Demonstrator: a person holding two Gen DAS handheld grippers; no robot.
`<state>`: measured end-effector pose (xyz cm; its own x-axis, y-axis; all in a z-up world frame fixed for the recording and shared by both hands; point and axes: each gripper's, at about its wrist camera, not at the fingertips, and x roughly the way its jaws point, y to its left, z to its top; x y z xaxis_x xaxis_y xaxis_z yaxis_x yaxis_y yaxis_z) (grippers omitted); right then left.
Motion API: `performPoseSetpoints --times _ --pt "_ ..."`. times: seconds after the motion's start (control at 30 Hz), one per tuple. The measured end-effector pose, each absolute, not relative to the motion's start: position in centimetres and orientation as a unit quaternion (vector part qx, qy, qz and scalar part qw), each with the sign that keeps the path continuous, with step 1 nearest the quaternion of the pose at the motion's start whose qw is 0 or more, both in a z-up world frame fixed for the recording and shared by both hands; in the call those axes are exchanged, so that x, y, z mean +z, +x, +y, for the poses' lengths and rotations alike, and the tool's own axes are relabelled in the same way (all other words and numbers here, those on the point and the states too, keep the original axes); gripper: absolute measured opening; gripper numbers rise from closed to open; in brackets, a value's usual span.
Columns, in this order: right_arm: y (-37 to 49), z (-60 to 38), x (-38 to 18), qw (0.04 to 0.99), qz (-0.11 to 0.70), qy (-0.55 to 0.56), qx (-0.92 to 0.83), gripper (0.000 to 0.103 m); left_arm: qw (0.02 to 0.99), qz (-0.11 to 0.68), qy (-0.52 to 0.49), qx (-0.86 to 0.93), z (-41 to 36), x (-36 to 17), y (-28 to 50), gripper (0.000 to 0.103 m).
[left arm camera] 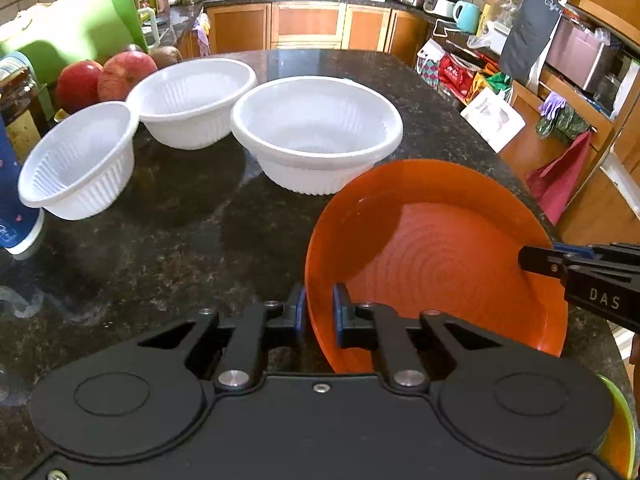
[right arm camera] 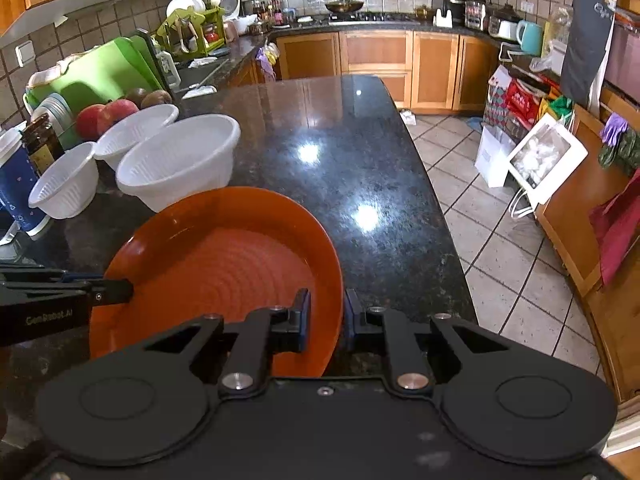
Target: Organize plates and bowls
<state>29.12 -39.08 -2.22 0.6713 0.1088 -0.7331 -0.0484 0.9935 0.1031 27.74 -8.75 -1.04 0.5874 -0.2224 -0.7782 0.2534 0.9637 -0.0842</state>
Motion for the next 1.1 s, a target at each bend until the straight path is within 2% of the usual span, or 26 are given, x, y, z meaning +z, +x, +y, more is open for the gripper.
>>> performPoseSetpoints --times 0.63,1.1 --pt "28.1 -32.2 -1.5 0.905 0.416 -0.007 0.093 0.019 0.894 0.439 -0.017 -0.086 -1.5 -1.0 25.4 0.018" --pt "22.7 -26.4 1.0 0.912 0.399 -0.019 0.091 0.019 0.897 0.432 -0.020 -0.096 4.1 0.6 21.7 0.018"
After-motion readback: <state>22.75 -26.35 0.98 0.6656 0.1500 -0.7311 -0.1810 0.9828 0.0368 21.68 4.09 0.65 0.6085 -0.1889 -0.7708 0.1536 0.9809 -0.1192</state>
